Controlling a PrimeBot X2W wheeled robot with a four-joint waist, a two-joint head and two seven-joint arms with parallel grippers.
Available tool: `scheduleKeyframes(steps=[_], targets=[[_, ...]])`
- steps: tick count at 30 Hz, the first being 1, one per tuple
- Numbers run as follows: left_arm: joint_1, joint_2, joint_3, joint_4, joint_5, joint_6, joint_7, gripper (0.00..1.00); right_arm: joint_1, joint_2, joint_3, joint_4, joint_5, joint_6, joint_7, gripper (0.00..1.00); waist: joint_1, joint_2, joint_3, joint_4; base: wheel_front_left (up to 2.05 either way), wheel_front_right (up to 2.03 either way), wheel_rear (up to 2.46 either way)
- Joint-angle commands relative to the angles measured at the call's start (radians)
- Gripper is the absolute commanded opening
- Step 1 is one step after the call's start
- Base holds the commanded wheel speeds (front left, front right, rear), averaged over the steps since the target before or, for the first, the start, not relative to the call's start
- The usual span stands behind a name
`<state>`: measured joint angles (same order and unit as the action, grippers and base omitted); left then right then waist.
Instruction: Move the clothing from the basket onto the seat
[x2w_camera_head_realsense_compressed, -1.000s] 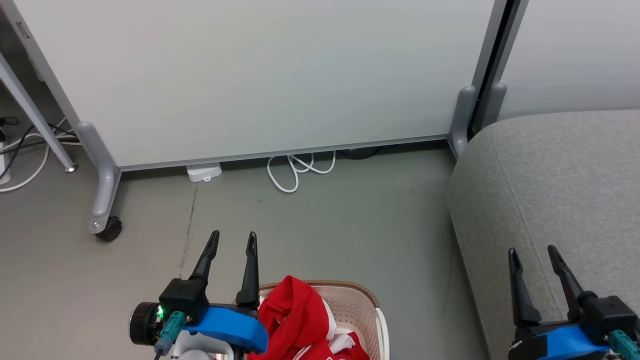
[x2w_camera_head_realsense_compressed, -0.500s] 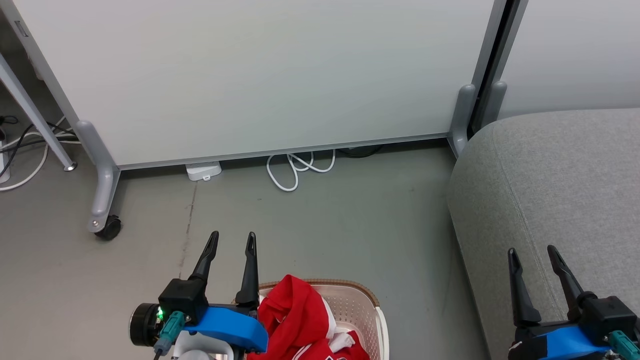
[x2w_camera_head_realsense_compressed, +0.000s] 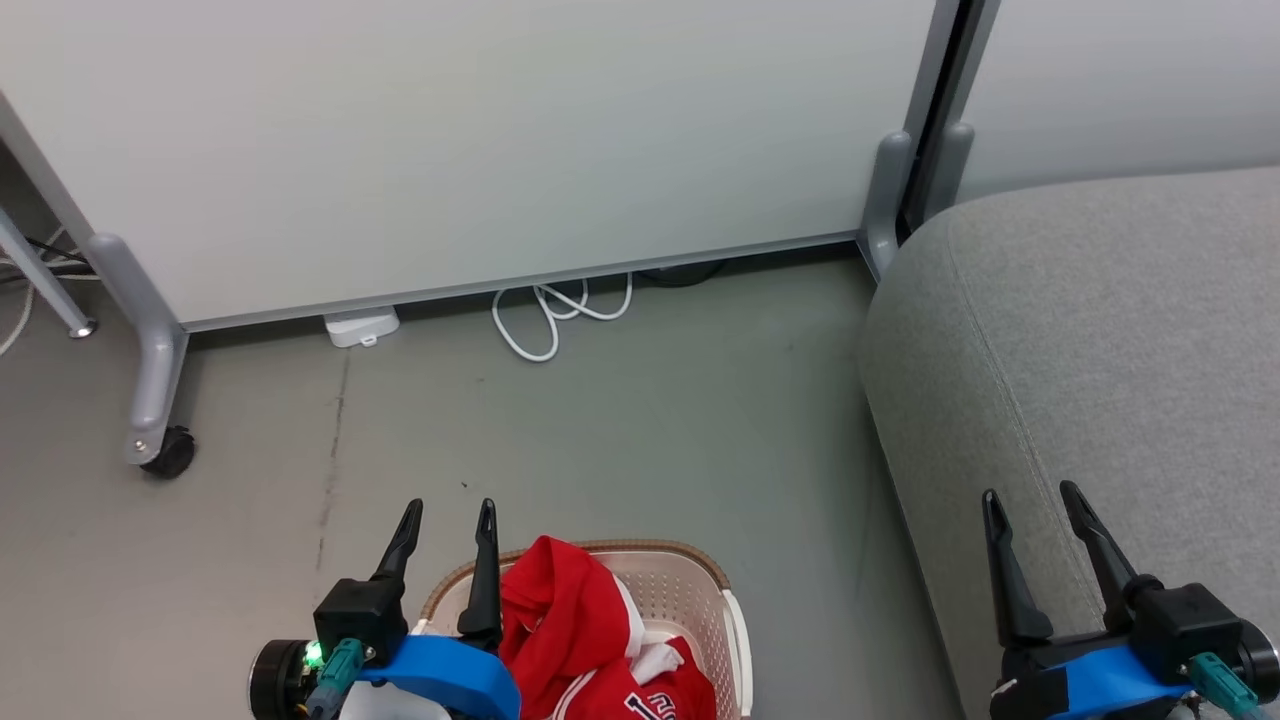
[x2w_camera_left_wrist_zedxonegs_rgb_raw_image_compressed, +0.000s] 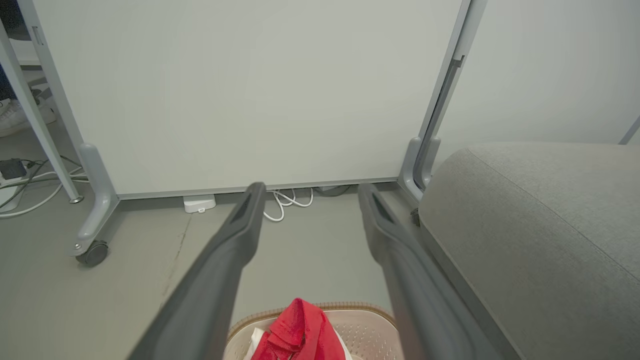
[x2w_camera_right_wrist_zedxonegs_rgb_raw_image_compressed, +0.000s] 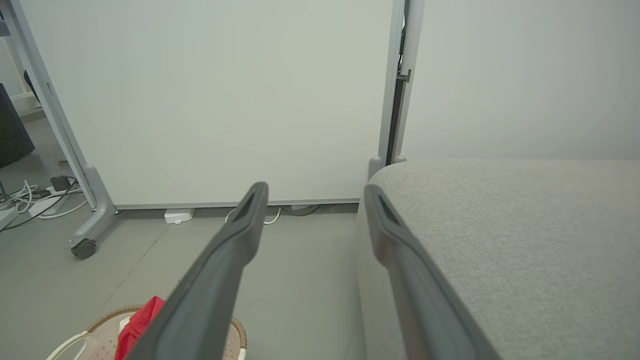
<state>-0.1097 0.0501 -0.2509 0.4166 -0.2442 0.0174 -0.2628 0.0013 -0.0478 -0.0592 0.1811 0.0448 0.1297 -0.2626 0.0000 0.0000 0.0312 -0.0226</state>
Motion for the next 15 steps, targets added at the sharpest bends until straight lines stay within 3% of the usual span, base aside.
scheduleKeyframes(steps=[1, 15], targets=[[-0.009, 0.001, 0.005, 0.007, 0.005, -0.001, -0.003, 1.0, -0.016, -0.005, 0.003, -0.005, 0.004, 0.002, -0.003, 1.0, 0.0, 0.0, 0.028, -0.026, 0.0, 0.0, 0.0], [-0.122, 0.023, 0.066, 0.17, 0.029, -0.016, -0.003, 1.0, -0.13, -0.003, 0.11, -0.082, 0.035, 0.001, -0.003, 1.0, 0.0, 0.0, 0.295, -0.181, 0.0, 0.0, 0.0]])
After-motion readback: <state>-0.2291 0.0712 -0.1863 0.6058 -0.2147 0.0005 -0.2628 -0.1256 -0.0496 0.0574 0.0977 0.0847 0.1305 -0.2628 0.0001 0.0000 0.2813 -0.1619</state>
